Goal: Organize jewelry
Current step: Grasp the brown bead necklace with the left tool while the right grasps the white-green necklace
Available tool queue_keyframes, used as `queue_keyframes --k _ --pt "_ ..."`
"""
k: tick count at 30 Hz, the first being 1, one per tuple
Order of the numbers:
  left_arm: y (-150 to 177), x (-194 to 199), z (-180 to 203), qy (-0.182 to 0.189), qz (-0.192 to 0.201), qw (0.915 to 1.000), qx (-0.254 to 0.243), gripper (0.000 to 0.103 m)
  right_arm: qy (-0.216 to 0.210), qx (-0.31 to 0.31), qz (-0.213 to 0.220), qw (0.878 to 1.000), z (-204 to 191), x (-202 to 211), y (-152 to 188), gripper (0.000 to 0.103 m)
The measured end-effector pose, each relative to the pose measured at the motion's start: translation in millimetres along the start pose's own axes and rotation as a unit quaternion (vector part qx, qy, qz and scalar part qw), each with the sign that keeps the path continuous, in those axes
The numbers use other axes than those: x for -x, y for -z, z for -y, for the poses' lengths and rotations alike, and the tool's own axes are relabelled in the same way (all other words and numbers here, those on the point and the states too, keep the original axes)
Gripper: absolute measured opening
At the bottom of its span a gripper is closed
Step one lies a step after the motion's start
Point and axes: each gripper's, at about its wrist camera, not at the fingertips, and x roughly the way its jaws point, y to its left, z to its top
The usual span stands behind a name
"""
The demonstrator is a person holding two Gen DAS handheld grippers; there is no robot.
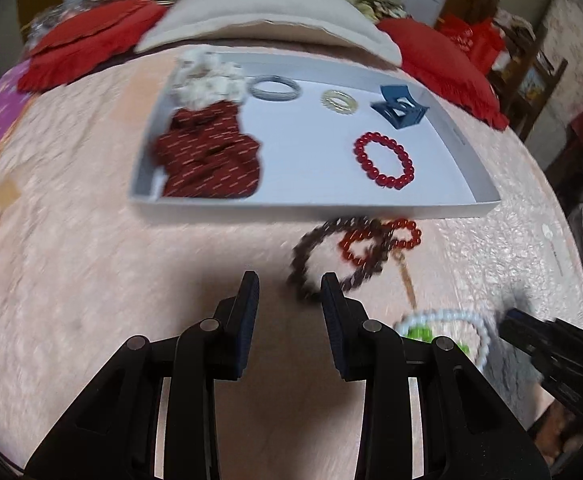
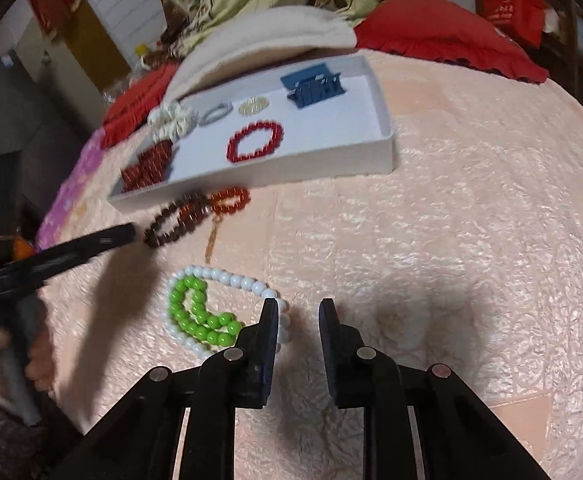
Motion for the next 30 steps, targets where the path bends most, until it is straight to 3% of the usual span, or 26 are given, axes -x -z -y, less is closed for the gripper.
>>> queue_keyframes --k 6,7,8,16,19,25,30 --pt "-11 -27 16 -0.025 -0.005 0.9992 -0.031 0.029 -0.009 0.005 0.014 1.0 1 6 -3 0.035" --pt "-11 -26 17 -0.029 -0.006 0.999 -0.035 0.015 -0.009 0.008 0.015 1.0 1 6 -3 0.035" --pt "-10 -26 16 -0.032 -0.011 0.9988 -0.034 0.007 -0.007 0.012 0.014 1.0 0 5 -3 0.035" --pt "33 9 -30 -0.02 -0.022 0.9995 0.01 0.007 0.009 0.064 -0.002 0.998 -16 -12 1 0.035" --pt "48 20 -45 0.003 -0.02 0.9991 0.037 0.007 0.029 0.081 -0.011 0.996 -22 -24 3 0.035" --pt "44 18 -52 0.013 -0.011 0.9983 0.056 0.008 0.084 0.133 -0.004 0.988 -41 -31 9 0.035" --pt "36 12 -44 -0.001 0.004 0.9988 0.049 0.009 0.082 0.139 -0.002 0.987 -49 -34 8 0.019"
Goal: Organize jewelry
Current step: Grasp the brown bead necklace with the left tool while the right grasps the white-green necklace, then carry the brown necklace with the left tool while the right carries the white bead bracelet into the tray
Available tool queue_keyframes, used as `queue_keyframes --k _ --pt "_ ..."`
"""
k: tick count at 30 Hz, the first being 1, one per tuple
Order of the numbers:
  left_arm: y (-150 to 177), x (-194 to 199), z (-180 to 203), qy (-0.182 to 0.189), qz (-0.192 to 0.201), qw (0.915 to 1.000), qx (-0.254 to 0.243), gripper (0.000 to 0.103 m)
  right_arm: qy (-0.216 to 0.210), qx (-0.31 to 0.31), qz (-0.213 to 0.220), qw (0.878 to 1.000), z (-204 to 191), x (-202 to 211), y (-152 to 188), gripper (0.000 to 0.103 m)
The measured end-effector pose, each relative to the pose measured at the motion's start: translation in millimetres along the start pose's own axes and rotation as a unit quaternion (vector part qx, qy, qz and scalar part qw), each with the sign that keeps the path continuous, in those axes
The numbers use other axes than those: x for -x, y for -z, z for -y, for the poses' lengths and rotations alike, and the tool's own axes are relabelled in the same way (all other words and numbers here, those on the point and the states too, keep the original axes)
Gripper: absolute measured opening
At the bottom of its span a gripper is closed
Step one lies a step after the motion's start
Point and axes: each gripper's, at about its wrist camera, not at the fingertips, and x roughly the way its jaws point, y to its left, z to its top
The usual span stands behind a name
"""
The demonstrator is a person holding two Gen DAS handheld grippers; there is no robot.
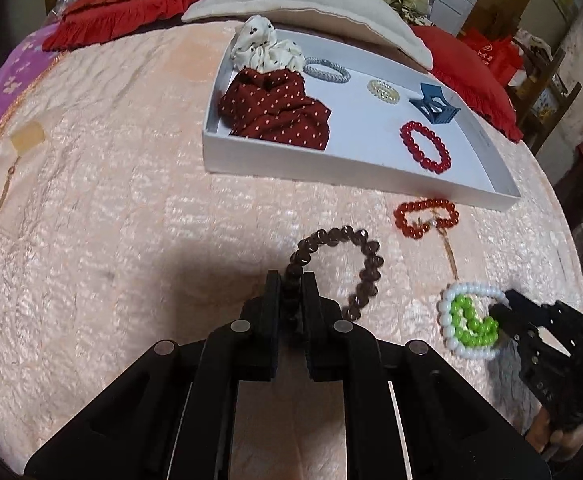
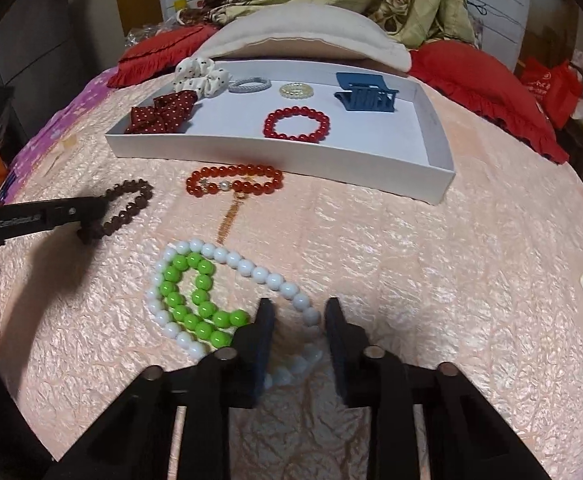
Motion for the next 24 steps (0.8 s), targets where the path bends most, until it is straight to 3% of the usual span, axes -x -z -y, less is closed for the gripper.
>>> queue_keyframes --k 1,5,17,24 --pt "-2 -3 3 -0.003 0.0 1.0 -0.005 0.009 -0.007 -0.001 -0.001 1.0 -1 0 -1 0.008" --pt "-4 4 11 -0.006 -0.007 0.9997 -0.022 0.007 -0.027 -0.018 0.007 0.999 -2 10 -8 0.008" --pt "-10 112 39 0.014 0.09 0.9935 -0.069 0.007 -0.057 -0.04 0.095 0.993 4 96 -33 0.008" --pt "-14 162 52 0.031 0.126 0.987 -0.095 0.007 -0.042 -0.045 0.135 0.989 17 138 -46 0.008"
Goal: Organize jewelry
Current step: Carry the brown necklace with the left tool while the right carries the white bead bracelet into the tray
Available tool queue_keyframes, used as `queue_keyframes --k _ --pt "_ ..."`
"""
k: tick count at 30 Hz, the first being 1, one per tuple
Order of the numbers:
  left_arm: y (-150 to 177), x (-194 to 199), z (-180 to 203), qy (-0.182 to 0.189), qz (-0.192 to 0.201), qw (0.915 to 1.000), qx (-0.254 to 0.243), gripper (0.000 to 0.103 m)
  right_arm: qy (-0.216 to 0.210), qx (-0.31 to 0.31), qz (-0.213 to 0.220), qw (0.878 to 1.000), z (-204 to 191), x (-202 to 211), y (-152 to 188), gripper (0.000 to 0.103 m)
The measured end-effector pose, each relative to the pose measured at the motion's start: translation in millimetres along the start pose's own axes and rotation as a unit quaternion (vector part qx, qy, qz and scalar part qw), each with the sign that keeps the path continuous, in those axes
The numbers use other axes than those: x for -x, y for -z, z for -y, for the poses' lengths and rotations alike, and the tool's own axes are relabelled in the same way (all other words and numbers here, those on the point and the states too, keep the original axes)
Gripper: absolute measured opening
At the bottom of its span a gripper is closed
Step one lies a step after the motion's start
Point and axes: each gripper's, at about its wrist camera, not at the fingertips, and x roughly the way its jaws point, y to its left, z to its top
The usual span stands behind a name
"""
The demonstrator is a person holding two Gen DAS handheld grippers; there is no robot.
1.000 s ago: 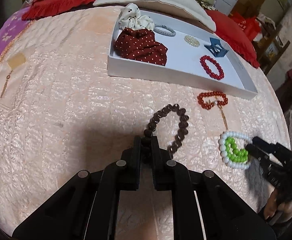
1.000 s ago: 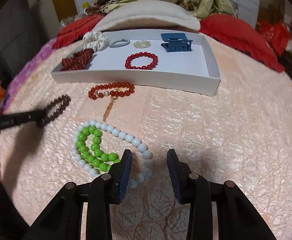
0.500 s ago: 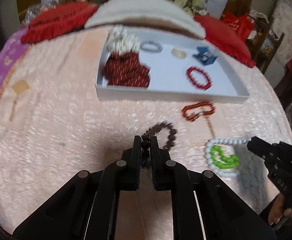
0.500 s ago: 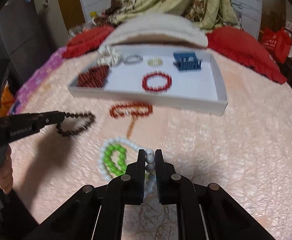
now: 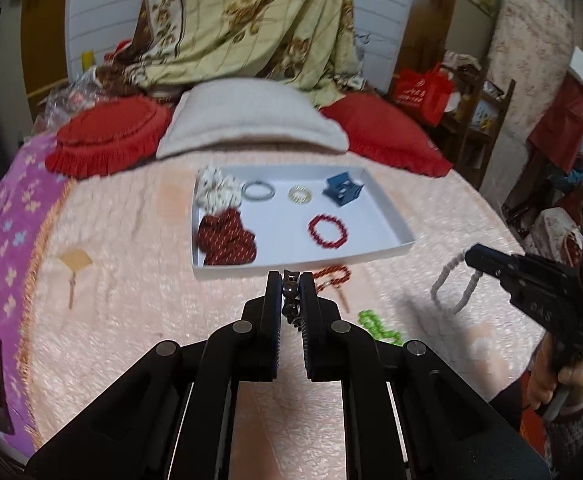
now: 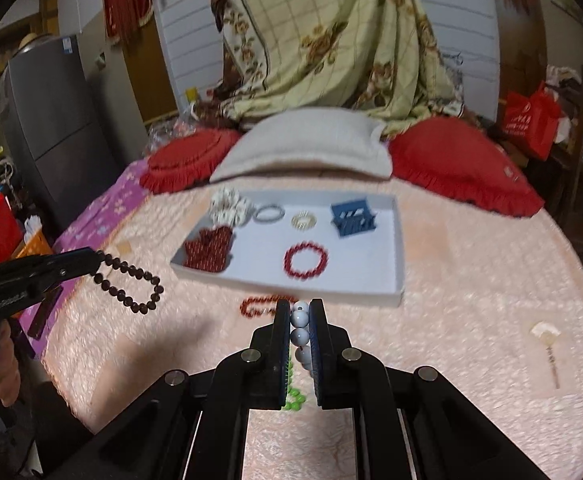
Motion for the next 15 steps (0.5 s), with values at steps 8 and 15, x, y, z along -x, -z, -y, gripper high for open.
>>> queue_keyframes --k 8,15 --pt "-7 17 9 -0.021 0.014 0.9995 -0.018 0.007 0.011 -0.003 0.023 1.0 12 23 -16 0.008" --pt "-9 11 10 -0.025 0.005 0.9994 -0.023 0.007 0.015 -0.005 0.021 1.0 17 21 -20 0.008"
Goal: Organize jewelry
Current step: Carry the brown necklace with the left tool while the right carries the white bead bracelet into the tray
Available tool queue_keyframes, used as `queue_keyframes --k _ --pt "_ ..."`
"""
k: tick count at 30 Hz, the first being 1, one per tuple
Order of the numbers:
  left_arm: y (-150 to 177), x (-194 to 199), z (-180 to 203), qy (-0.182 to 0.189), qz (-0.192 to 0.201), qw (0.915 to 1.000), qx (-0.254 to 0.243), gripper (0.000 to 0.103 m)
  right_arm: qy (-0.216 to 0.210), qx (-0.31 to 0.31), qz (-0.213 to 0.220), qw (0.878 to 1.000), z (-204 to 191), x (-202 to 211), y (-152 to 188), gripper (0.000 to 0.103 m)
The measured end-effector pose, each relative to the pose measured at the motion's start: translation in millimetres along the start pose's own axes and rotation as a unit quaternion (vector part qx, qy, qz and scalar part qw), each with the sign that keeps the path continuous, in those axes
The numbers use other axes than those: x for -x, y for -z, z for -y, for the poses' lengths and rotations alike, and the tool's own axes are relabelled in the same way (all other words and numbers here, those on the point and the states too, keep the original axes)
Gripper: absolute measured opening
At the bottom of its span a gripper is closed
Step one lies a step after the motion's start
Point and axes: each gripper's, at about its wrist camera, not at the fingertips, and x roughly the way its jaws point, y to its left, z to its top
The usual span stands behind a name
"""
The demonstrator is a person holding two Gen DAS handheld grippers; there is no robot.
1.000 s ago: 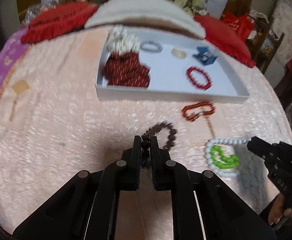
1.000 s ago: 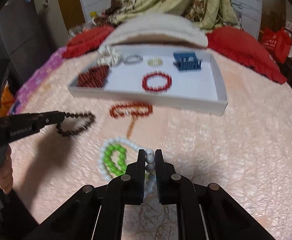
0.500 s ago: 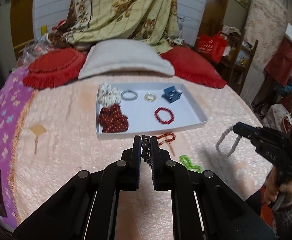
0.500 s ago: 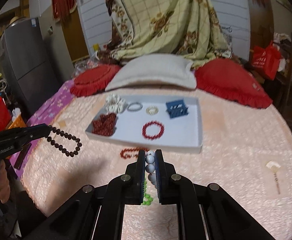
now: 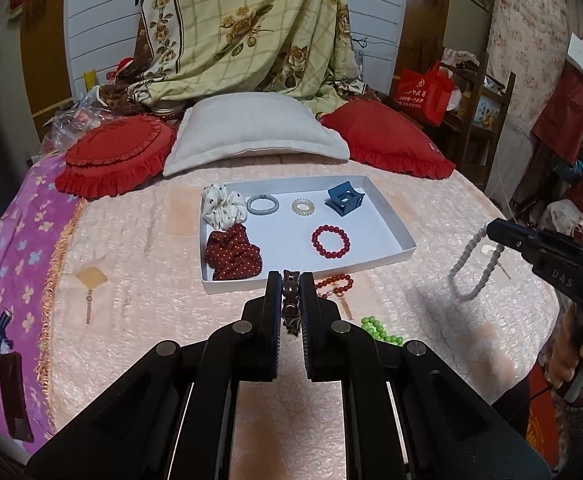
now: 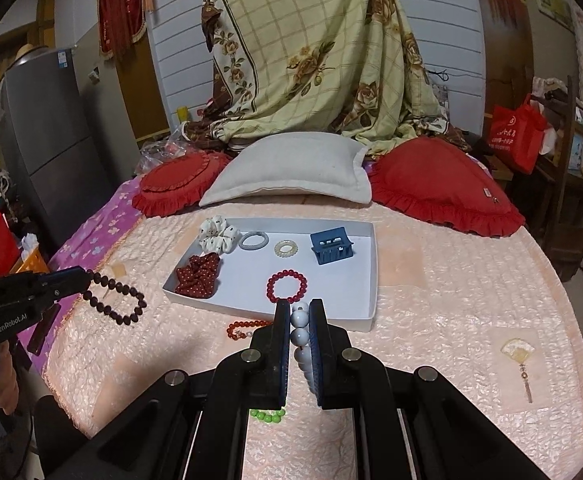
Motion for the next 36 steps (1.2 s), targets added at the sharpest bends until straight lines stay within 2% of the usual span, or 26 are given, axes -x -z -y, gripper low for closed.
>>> queue_keyframes --k 11,21,27,31,36 --pt "-29 -40 -3 -0.016 -0.027 0.9995 -0.004 0.007 -0.006 -0.013 -0.012 1.0 9 -33 -35 0.008" --pt "-62 -128 -4 -0.025 -0.073 0.997 0.002 0.007 0.035 -0.011 -0.056 0.998 22 -108 -61 0.008" --pt "-74 -180 -1 -0.006 -0.092 0.9957 0.015 0.007 0.025 -0.02 -0.075 0.997 22 -149 -70 0.008" --pt "-76 -206 -4 0.014 -0.107 0.9937 0.028 0.007 -0.002 -0.039 -0.072 0.997 24 -166 -74 0.008" --pt "-64 -244 -23 -0.007 -0.141 0.9892 0.041 0.007 0.006 -0.068 -0.1 0.993 46 -197 -66 0.008"
